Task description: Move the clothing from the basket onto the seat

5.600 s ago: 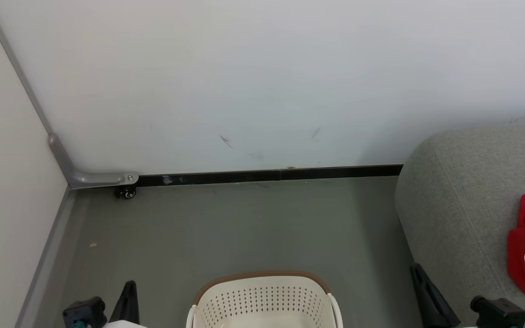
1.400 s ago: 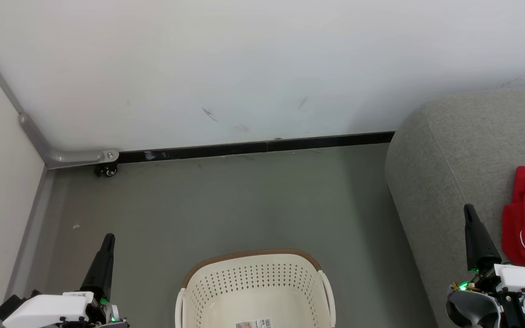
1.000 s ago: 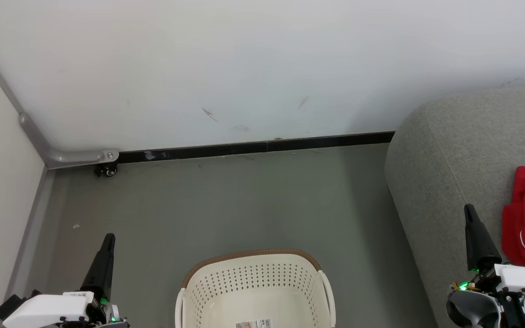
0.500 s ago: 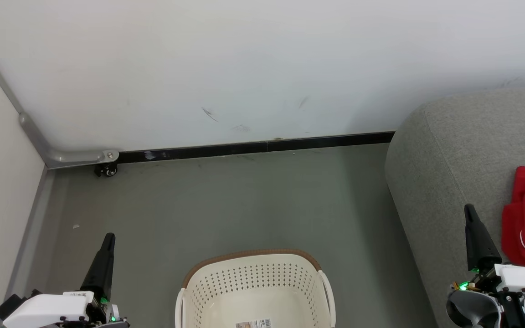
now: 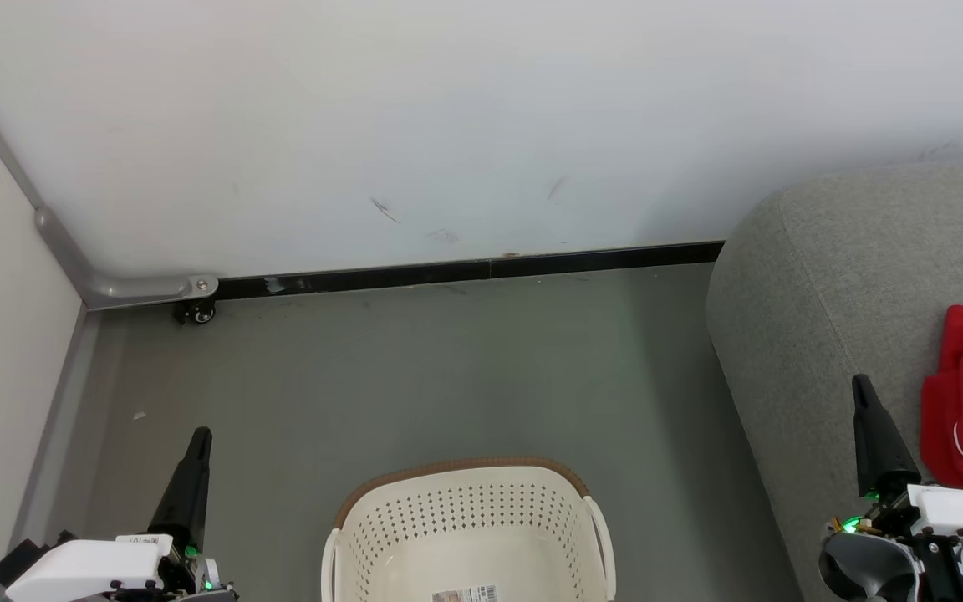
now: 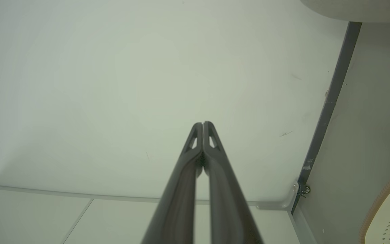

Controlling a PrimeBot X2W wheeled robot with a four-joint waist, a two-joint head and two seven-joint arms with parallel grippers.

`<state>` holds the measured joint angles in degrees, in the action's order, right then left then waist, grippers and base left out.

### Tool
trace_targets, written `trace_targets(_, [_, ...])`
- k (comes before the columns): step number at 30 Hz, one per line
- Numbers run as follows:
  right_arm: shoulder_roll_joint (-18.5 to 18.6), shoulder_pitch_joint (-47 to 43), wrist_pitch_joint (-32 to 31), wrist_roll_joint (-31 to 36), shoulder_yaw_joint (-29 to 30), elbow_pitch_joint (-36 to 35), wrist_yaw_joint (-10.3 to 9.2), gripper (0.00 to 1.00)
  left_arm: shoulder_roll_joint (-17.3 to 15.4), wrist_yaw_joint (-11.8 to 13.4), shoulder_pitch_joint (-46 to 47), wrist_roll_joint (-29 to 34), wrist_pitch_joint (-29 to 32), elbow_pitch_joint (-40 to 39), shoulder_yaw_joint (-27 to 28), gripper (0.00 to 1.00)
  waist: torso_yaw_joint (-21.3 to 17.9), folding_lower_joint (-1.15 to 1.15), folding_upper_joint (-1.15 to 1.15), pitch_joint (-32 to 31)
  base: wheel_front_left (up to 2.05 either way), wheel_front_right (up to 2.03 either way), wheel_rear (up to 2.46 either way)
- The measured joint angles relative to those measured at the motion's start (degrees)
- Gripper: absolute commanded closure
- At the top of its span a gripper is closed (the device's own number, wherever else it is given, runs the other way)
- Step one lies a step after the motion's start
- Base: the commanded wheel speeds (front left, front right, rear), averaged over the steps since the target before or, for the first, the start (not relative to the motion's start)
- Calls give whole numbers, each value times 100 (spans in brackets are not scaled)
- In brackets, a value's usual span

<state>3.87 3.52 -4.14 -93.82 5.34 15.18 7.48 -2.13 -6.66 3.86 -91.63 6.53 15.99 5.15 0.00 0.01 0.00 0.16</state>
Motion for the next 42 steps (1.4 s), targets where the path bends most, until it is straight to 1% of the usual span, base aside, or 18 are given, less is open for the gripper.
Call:
trace_targets(8, [-1, 0, 0, 0, 2, 1, 0, 100, 0, 0, 0, 0, 0, -2, -2, 100, 0, 0, 0, 0, 0, 0, 0])
trace_targets(10, [-1, 0, 0, 0, 3, 1, 0, 100, 0, -41, 0, 0, 0, -3, -2, 100, 0, 0, 0, 0, 0, 0, 0])
trace_targets(42, [-2, 0, -26, 1, 13, 2, -1, 100, 1, -41, 0, -1, 0, -7, -5, 100, 0, -1, 0, 0, 0, 0, 0])
